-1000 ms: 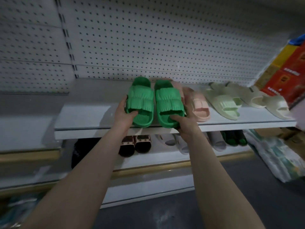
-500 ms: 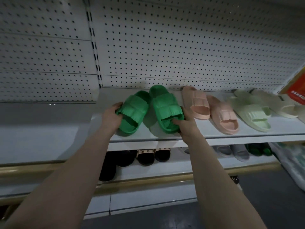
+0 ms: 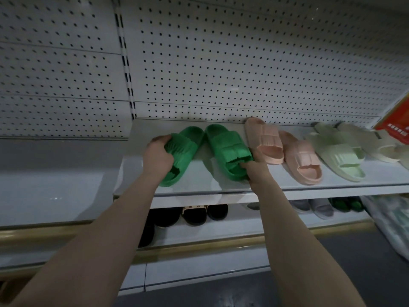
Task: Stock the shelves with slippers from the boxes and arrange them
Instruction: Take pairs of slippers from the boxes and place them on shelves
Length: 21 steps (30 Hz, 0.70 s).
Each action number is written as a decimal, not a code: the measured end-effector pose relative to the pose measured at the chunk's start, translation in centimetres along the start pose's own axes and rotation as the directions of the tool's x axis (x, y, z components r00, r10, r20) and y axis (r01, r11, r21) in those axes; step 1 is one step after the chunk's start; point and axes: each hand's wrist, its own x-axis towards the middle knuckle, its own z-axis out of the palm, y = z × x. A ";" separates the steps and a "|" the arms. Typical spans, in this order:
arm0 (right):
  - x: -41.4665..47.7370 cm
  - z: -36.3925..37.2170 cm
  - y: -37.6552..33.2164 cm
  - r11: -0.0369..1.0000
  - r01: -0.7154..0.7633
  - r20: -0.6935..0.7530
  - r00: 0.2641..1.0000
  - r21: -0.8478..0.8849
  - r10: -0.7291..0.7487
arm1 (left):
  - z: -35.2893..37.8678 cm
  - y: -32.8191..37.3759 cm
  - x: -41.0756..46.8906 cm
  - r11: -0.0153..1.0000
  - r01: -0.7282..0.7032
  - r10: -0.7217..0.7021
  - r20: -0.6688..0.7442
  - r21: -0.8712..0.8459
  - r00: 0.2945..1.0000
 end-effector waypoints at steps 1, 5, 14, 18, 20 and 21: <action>-0.1 -0.1 -0.1 0.997 0.008 -0.022 1.000 -0.080 -0.009 | 0.1 0.3 0.0 1.000 -0.023 0.023 -0.014 0.003 1.000; -0.9 -0.2 -1.0 0.941 0.043 -0.058 0.996 -0.336 -0.066 | 0.7 2.5 -0.3 0.994 -0.112 0.112 -0.078 0.003 0.991; -2.2 -0.4 -1.7 0.871 0.164 -0.053 0.976 -0.463 -0.212 | 2.7 5.7 -1.3 0.972 -0.226 0.225 -0.022 -0.066 0.974; -3.4 -1.5 -1.5 0.862 0.201 -0.074 0.962 -0.465 -0.264 | 3.9 6.5 -2.3 0.951 -0.280 0.289 0.061 -0.129 0.955; -4.2 -2.3 -1.0 0.852 0.219 -0.087 0.952 -0.476 -0.294 | 4.5 6.9 -3.0 0.936 -0.308 0.326 0.093 -0.169 0.941; -4.8 -2.8 -0.7 0.849 0.224 -0.094 0.948 -0.479 -0.304 | 4.8 7.3 -3.4 0.926 -0.324 0.349 0.109 -0.196 0.931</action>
